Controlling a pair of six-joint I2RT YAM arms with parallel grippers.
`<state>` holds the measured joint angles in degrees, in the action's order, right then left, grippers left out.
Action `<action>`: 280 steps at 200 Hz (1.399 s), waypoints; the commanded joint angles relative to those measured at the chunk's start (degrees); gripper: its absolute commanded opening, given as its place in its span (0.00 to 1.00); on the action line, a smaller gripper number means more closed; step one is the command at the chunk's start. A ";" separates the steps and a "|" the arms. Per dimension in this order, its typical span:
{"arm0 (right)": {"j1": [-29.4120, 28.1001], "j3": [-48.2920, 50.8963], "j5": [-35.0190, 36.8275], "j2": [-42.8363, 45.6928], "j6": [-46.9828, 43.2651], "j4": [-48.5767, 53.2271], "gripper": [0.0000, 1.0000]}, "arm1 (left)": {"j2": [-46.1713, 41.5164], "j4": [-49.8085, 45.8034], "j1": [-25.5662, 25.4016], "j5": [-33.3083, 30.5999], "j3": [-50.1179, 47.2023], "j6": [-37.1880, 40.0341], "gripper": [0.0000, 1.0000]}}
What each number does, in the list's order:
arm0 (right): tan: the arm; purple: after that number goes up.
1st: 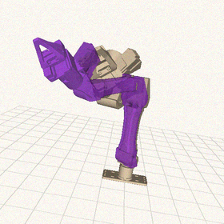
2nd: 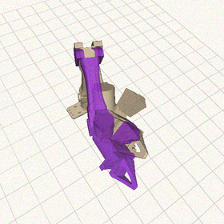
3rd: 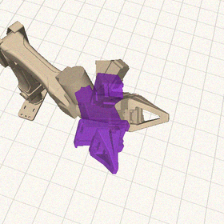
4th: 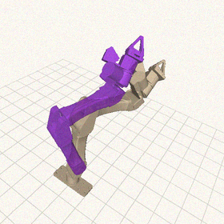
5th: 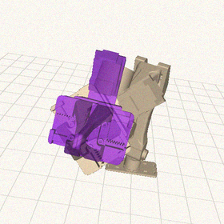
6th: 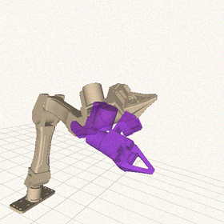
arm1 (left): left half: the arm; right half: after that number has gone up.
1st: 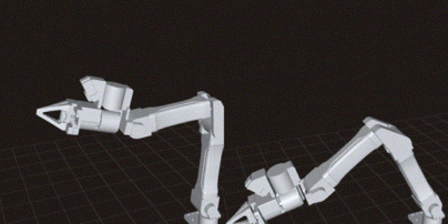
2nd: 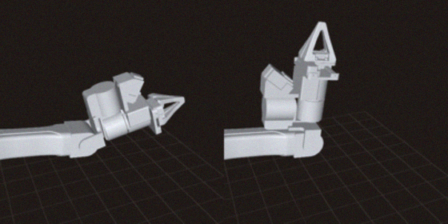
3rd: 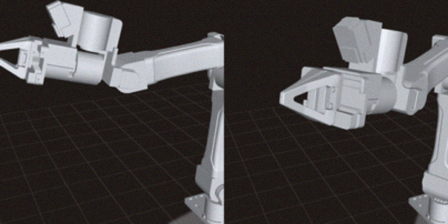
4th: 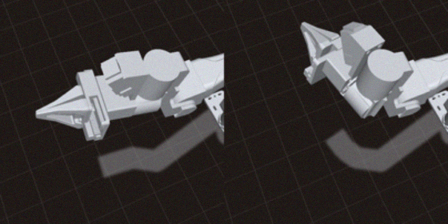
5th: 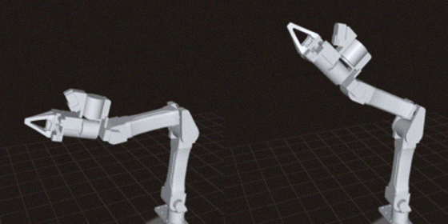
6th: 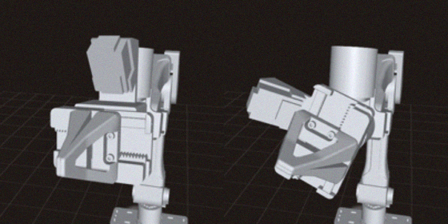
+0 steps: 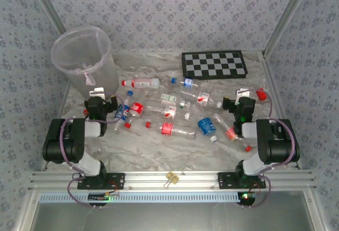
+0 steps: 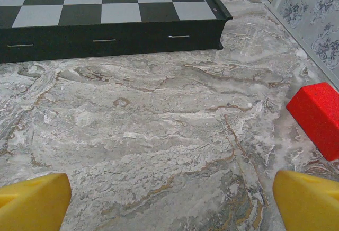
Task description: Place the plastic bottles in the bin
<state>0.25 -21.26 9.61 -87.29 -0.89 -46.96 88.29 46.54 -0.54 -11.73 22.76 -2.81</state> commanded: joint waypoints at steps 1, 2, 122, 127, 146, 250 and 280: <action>0.28 -0.54 -0.29 0.11 0.62 -0.76 1.00 | -0.35 1.53 -0.22 0.66 0.18 0.09 1.00; 0.28 -0.54 -0.29 0.15 0.62 -0.76 1.00 | -0.33 1.53 -0.24 0.65 0.18 0.13 1.00; 0.54 -0.68 -0.64 0.14 0.80 -0.41 1.00 | -0.33 1.35 -0.19 0.73 0.26 0.06 1.00; 0.54 -0.65 -0.64 0.10 0.80 -0.41 1.00 | -0.31 1.36 -0.12 0.72 0.24 0.04 1.00; 0.60 -0.78 -0.81 0.10 0.87 -0.24 1.00 | -0.31 1.27 -0.10 0.87 0.36 0.02 1.00; -3.47 -18.10 3.79 17.04 7.50 49.71 1.00 | -13.64 -37.87 -12.68 -5.35 16.14 6.32 1.00; -4.11 -26.75 -0.14 20.34 13.30 74.60 1.00 | -16.31 -54.72 -18.65 -7.39 23.60 1.59 1.00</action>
<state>-3.53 -42.35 10.24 -69.12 5.85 0.47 74.04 11.49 -15.75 -15.49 41.08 1.83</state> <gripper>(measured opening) 0.997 0.999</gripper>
